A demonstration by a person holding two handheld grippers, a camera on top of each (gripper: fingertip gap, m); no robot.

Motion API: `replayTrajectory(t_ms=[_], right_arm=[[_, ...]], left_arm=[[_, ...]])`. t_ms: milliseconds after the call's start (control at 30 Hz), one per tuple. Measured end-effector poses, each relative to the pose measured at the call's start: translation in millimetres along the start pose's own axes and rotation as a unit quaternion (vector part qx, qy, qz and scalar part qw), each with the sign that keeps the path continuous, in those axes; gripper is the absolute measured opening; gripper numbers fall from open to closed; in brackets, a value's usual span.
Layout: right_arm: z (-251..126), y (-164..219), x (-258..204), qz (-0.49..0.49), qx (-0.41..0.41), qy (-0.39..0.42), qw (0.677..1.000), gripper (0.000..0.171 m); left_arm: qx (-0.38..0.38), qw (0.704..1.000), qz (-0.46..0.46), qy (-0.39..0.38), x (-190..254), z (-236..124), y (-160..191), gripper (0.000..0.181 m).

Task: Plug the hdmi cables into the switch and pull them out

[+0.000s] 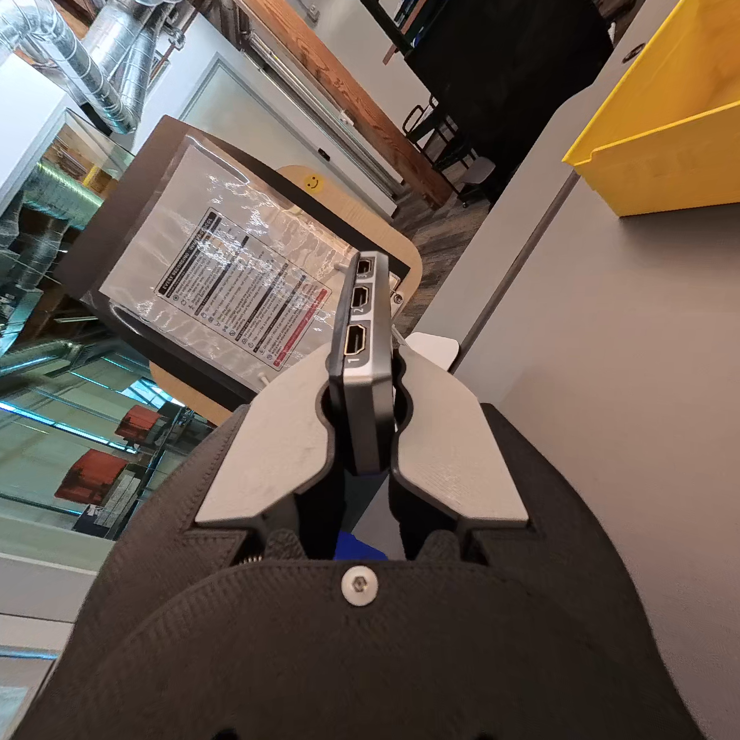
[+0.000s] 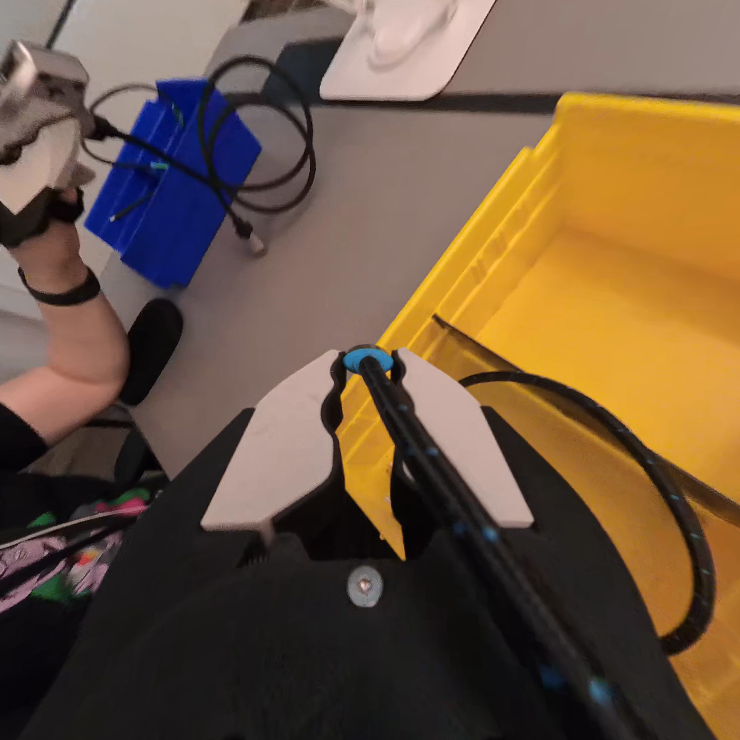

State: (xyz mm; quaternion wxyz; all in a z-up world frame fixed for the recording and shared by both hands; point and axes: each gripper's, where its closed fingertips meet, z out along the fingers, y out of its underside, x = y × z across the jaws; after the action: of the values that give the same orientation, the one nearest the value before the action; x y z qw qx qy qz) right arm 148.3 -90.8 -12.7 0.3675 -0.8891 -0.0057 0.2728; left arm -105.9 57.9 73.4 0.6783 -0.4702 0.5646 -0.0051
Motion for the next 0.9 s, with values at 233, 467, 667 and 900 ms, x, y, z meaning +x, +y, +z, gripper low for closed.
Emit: replayTrajectory(t_ms=[233,467,667,900], right_arm=[[35,32,22,-0.014,-0.114,0.025,0.993,0.022],[44,63,20,-0.011,-0.210,0.016,0.978,0.026],[16,41,-17,-0.034,-0.137,-0.066,0.988,0.046],[-58,-52,12,-0.171,0.131,0.210,0.954,0.046]], left_arm=[[0.005,1.000,-0.007,0.005,1,-1,-1,0.022],[0.013,1.000,-0.004,0.008,1,-4,-7,0.022],[0.020,1.000,-0.006,-0.005,-11,-11,-11,0.022],[0.031,0.999,-0.011,-0.020,-25,-21,-17,0.022]])
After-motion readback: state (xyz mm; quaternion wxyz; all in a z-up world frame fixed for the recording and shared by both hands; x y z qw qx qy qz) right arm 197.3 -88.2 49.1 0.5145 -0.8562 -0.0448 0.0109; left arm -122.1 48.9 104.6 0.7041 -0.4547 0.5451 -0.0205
